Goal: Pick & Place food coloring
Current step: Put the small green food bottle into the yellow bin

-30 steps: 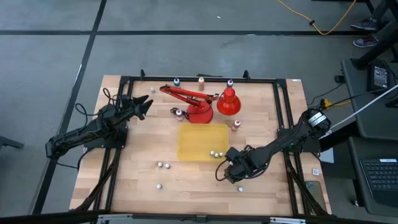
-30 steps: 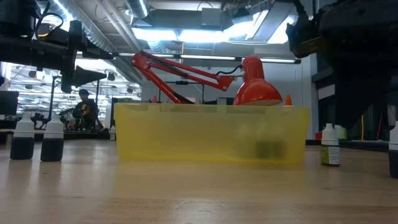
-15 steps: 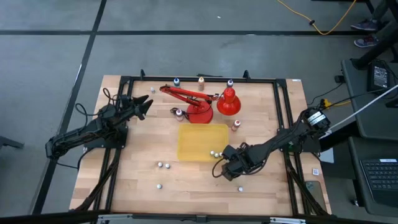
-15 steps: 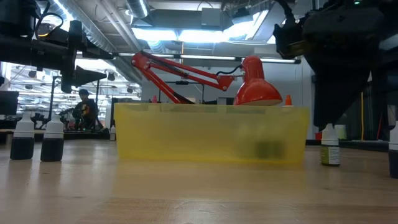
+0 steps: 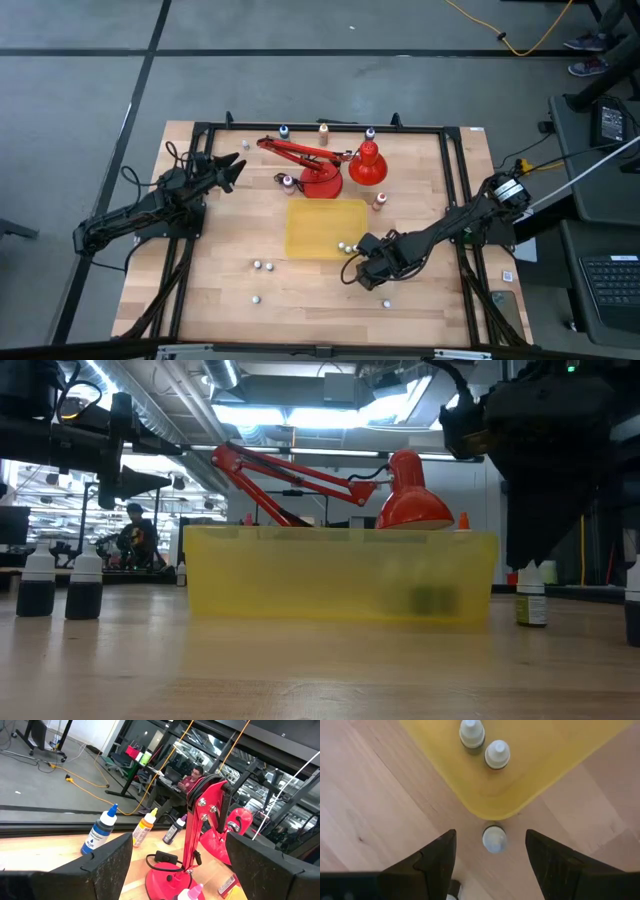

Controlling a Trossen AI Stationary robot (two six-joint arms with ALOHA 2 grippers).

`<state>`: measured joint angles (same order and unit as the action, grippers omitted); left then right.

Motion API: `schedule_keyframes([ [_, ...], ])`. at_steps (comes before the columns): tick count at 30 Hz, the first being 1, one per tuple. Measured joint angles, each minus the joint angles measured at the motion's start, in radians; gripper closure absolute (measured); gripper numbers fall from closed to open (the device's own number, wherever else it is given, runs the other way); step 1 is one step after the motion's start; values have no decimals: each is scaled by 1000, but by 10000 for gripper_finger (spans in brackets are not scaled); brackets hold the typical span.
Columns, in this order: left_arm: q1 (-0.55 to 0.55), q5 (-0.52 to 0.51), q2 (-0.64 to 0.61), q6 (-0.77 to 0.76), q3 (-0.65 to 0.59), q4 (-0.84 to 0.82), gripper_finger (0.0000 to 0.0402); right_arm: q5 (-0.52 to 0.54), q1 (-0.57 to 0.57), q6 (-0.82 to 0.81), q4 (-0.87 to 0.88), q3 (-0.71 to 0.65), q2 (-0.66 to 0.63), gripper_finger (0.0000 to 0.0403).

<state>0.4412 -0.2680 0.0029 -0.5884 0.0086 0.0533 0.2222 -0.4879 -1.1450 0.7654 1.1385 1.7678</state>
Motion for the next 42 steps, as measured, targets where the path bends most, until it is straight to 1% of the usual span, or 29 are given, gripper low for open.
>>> schedule_keyframes([
  [15, 0, 0, 0, 0, 0, 0, 89, -6, 0, -1, -15, -2, 18, 168],
  [18, 0, 0, 0, 0, 0, 0, 90, -12, 0, -1, -15, -2, 18, 190],
  [27, 0, 0, 0, 0, 0, 0, 89, -15, 0, -4, -15, -2, 18, 291],
  [33, 0, 0, 0, 0, 0, 0, 90, -35, -2, -25, -14, 1, 18, 345],
  [35, 0, 0, 0, 0, 0, 0, 89, -37, -7, -26, -11, 5, 18, 354],
  [37, 0, 0, 0, 0, 0, 0, 89, -45, -10, -26, -6, 13, 18, 354],
  [42, 0, 0, 0, 0, 0, 0, 91, -64, -14, -24, 64, 72, 7, 334],
])
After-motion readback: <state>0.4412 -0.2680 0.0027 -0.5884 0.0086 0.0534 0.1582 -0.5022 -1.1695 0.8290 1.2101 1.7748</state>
